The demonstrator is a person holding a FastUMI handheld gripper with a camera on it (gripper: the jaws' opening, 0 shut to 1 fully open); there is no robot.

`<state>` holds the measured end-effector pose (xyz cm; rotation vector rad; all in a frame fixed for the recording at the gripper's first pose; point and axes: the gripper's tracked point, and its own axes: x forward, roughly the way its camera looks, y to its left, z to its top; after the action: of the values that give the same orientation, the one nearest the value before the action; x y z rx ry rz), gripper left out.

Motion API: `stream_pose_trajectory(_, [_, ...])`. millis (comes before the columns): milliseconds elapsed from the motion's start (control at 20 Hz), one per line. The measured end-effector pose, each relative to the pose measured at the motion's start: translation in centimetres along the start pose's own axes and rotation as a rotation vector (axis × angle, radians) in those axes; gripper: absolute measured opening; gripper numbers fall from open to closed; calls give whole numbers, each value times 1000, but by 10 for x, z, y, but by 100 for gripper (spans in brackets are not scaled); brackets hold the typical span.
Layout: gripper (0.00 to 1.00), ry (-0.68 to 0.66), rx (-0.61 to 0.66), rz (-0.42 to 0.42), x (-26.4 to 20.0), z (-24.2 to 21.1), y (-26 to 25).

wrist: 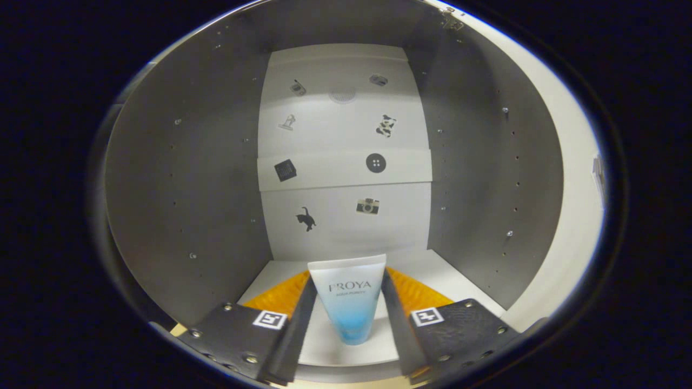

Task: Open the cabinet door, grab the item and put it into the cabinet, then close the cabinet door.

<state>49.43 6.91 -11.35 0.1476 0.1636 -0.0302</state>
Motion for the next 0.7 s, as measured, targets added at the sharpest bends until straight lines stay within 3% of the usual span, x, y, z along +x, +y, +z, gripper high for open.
stream_pose_trajectory(200, [91,-5,33,11,-3,5,1])
stream_pose_trajectory(350, [99,-25,31,-2,-14,14,-1])
stream_pose_trajectory(700, [99,-82,40,-3,-79,43,1])
